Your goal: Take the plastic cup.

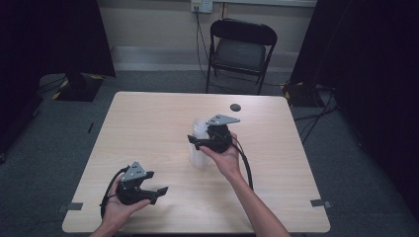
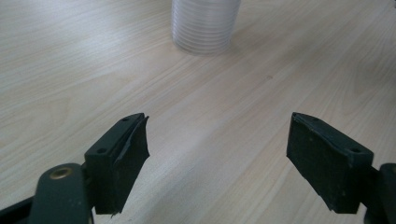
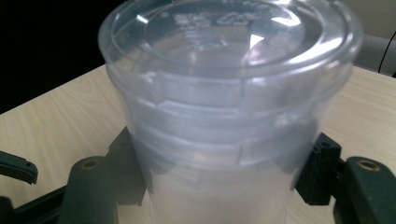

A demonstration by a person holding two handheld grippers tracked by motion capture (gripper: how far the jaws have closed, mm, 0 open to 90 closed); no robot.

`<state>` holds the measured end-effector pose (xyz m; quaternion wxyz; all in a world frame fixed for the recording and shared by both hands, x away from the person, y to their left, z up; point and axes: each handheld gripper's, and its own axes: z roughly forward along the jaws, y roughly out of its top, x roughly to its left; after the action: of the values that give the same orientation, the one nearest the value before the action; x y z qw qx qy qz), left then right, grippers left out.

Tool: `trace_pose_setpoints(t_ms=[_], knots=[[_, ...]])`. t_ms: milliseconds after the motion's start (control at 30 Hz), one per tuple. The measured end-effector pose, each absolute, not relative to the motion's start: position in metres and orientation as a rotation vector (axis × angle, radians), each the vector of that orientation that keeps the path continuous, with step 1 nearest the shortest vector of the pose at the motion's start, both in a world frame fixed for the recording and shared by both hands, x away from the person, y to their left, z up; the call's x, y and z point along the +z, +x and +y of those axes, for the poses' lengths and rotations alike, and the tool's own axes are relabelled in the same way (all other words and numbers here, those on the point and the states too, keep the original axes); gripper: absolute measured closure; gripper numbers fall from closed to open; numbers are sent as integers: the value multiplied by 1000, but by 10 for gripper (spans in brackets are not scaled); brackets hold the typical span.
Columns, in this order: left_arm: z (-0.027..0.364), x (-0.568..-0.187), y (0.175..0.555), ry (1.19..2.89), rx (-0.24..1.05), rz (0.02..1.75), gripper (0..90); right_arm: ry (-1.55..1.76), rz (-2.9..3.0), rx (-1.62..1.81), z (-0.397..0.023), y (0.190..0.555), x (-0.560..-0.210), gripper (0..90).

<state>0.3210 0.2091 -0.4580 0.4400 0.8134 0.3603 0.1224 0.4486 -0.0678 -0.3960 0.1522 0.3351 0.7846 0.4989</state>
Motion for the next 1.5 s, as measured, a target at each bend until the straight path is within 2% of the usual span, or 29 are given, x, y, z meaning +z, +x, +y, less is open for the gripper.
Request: trace_pose_setpoints(t_ms=[833, 1033, 1300, 1500], knots=[[209, -459, 321, 2007, 316, 930, 195, 970, 2174, 1511, -73, 448, -370, 360], [209, -460, 323, 2020, 289, 931, 233, 966, 2163, 1527, -75, 447, -360, 372], [205, -460, 321, 2045, 280, 913, 237, 968, 2136, 1558, -80, 444, -350, 368], [204, -458, 318, 2000, 273, 916, 248, 963, 2110, 1624, -81, 440, -345, 367]])
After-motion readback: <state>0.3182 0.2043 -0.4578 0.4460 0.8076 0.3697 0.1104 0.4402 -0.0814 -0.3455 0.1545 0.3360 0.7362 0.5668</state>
